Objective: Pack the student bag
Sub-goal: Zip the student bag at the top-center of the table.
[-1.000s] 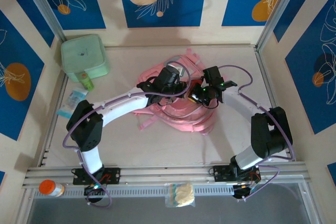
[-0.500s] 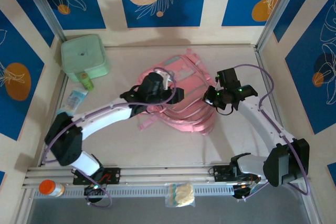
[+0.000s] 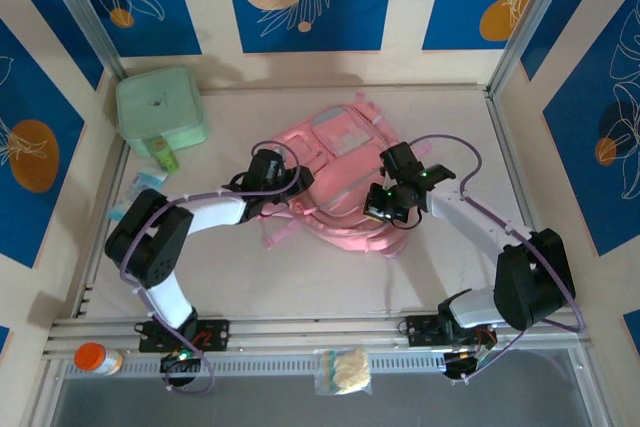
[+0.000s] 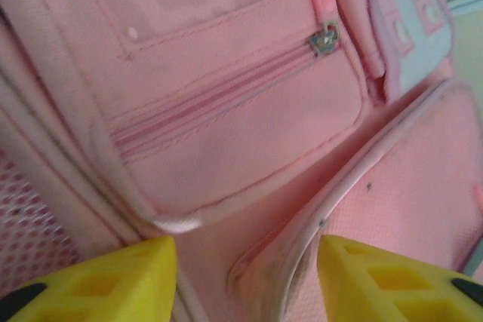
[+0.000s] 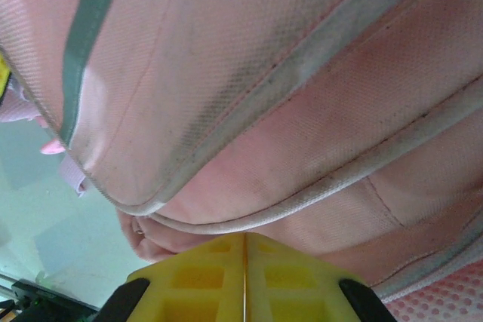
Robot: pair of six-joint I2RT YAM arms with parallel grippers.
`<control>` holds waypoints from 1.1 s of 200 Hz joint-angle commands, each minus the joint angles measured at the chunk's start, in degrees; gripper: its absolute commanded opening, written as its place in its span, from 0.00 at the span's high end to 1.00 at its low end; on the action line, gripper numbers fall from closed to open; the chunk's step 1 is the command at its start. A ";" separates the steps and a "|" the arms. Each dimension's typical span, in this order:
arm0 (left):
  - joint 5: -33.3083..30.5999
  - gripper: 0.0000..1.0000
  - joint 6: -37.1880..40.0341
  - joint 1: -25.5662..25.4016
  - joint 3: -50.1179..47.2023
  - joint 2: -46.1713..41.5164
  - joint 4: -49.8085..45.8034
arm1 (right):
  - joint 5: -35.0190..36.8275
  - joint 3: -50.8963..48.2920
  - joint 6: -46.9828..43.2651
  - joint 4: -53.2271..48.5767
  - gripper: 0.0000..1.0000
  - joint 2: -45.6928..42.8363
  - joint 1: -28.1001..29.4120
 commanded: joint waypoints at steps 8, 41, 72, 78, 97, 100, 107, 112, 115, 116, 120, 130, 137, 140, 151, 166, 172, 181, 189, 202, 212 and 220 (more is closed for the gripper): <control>4.99 0.54 -5.04 -0.26 0.73 3.47 11.42 | -1.25 -0.97 0.29 1.51 0.92 1.47 -0.63; 4.70 0.57 -4.29 -1.31 0.56 2.79 9.53 | -1.32 -1.49 -0.15 2.61 0.92 1.97 -1.44; 4.13 0.52 -1.43 -3.02 1.37 1.40 4.10 | -1.85 -1.83 -0.24 3.04 0.92 2.50 -3.58; 3.88 0.51 -0.91 -3.30 1.48 1.04 2.99 | -1.93 -1.89 -0.32 3.29 0.92 2.34 -3.95; 3.01 0.50 -0.09 -4.07 1.45 0.37 0.72 | -1.94 -1.87 -0.72 3.65 0.92 1.91 -4.38; 2.90 0.50 0.04 -4.14 1.65 0.42 0.55 | -1.93 -1.85 -0.76 3.66 0.92 1.95 -4.44; 2.81 0.50 0.33 -4.36 2.12 0.51 -0.13 | -1.94 -1.70 -0.86 3.59 0.92 2.27 -4.64; 2.72 0.50 0.41 -4.44 2.57 0.81 -0.61 | -2.05 -1.54 -0.93 3.43 0.92 2.57 -4.79; 2.72 0.50 0.41 -4.47 2.90 1.02 -0.69 | -2.10 -1.39 -0.97 3.41 0.92 2.72 -4.84; 2.72 0.50 0.40 -4.48 2.93 1.05 -0.68 | -2.15 -1.40 -0.96 3.41 0.92 2.74 -4.89; 2.84 0.50 0.49 -4.57 3.34 1.30 -0.66 | -2.19 -1.37 -1.03 3.48 0.92 2.96 -5.08; 3.05 0.52 0.39 -4.61 4.27 2.21 -0.09 | -2.04 -1.40 -0.96 3.71 0.93 3.23 -5.26; 3.19 0.54 0.22 -4.60 4.69 2.85 1.22 | -2.22 -1.41 -1.03 3.93 0.93 3.45 -5.37; 3.35 0.55 0.22 -4.65 4.88 3.08 1.87 | -2.19 -1.41 -1.03 3.94 0.92 3.54 -5.44; 3.38 0.57 0.29 -4.67 6.19 4.03 2.12 | -2.03 -1.38 -1.03 3.98 0.93 3.74 -5.66; 3.07 0.62 1.50 -4.67 8.64 4.81 -0.36 | -2.10 -1.43 -1.34 4.35 0.93 3.94 -6.19; 3.11 0.65 1.68 -4.74 9.00 4.90 -0.08 | -2.17 -1.27 -1.47 4.37 0.93 4.10 -6.51; 3.00 0.70 1.54 -4.80 9.06 4.88 0.73 | -2.25 -1.03 -1.77 4.45 0.92 4.40 -7.09; 2.52 0.74 1.52 -4.80 9.27 4.72 0.22 | -2.28 -0.68 -2.03 4.46 0.93 4.69 -7.56; 1.63 0.82 1.84 -4.77 9.27 4.14 -0.77 | -1.89 0.11 -2.39 4.45 0.93 5.22 -8.21; 1.32 0.89 1.67 -4.78 8.83 3.75 -0.50 | -1.85 0.81 -2.82 4.55 0.93 5.67 -8.55; 1.23 0.97 1.38 -4.81 8.59 3.47 -0.10 | -1.61 1.57 -3.19 4.42 0.93 6.26 -8.84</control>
